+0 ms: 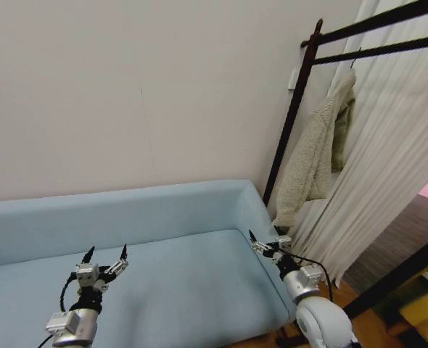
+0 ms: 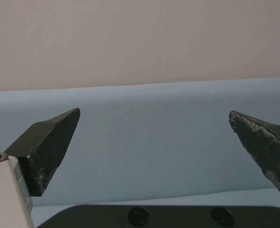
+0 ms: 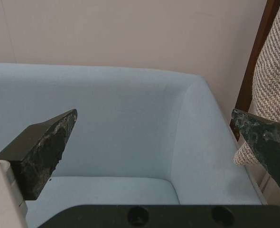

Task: Pick up the clothes from the sofa and hang them on the clothes hanger.

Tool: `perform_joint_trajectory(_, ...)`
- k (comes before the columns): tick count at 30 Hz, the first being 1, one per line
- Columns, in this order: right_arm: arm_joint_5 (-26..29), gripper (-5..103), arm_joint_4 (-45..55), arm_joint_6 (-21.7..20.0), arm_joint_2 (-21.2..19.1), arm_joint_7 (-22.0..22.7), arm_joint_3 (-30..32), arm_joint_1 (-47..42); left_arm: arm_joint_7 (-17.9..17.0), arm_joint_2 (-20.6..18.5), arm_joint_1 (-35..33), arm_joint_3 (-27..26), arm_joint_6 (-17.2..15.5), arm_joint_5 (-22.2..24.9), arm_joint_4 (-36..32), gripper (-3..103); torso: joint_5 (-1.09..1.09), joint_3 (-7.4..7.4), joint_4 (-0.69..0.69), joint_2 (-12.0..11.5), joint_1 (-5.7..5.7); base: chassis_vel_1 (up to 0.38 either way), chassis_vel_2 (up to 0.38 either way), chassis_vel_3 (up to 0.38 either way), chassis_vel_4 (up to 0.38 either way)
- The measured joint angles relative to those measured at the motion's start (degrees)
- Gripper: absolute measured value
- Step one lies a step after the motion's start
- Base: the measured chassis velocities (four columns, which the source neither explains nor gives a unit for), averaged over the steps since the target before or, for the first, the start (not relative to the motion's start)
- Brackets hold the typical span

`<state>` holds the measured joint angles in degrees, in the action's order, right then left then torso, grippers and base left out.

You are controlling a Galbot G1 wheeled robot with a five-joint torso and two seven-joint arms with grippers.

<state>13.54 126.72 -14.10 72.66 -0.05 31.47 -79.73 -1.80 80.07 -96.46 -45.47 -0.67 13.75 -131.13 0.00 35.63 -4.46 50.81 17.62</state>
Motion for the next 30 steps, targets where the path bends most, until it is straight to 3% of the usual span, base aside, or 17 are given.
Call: perform_joint_trajectory(30,0.05,100,-0.02,0.01,-0.02,0.0,-0.02,0.03,0.0,0.0,0.01,0.01,-0.07,0.08,0.01,100,0.0,0.0,0.0,0.0,0.0,0.0,0.0,0.0,0.0)
